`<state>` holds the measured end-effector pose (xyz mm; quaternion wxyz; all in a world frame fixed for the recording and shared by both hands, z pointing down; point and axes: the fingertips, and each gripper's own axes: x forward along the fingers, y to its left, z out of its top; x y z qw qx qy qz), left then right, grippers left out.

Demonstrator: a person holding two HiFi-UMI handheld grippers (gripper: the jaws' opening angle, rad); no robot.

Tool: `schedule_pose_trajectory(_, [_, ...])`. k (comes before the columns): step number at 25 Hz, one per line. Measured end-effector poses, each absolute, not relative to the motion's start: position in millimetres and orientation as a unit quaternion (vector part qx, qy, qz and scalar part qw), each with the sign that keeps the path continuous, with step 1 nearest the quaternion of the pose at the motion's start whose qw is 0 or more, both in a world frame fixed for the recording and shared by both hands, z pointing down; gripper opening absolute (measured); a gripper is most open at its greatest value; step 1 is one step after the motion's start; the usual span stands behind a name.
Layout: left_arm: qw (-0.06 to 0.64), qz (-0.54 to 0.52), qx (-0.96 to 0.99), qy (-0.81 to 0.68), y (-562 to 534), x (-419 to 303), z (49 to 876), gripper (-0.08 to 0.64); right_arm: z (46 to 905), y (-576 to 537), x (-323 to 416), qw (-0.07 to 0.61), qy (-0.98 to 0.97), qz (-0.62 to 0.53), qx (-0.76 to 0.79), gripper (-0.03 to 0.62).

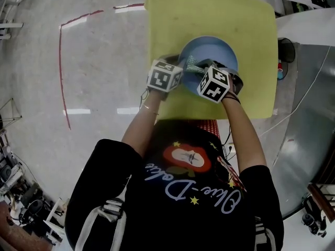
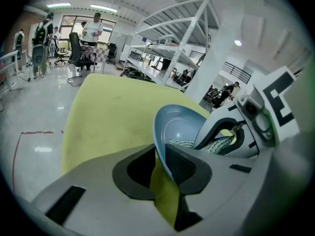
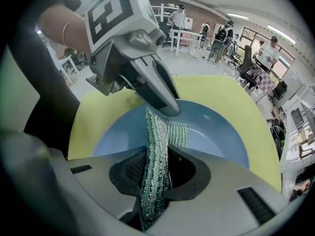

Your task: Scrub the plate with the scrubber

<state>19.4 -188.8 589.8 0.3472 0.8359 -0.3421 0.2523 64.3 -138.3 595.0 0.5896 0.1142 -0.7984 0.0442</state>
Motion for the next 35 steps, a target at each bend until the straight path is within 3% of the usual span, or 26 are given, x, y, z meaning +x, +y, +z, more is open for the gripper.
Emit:
schedule_pose_trajectory(19, [0.339, 0.239, 0.822, -0.39, -192.1, 14.3, 592.5, 0.043, 590.5, -85.4, 49.1, 0.543, -0.829, 0.132, 0.03, 0.061])
schedule_pose_trajectory(27, [0.358, 0.233, 0.812, -0.398, -192.2, 16.5, 593.6, 0.038, 561.2, -143.5, 73.5, 0.502, -0.858, 0.049, 0.097, 0.06])
schedule_pose_trajectory(35, [0.363, 0.235, 0.801, -0.413, -191.6, 12.7, 594.1, 0.029, 566.3, -209.3, 96.6, 0.531, -0.83, -0.041, 0.164, 0.06])
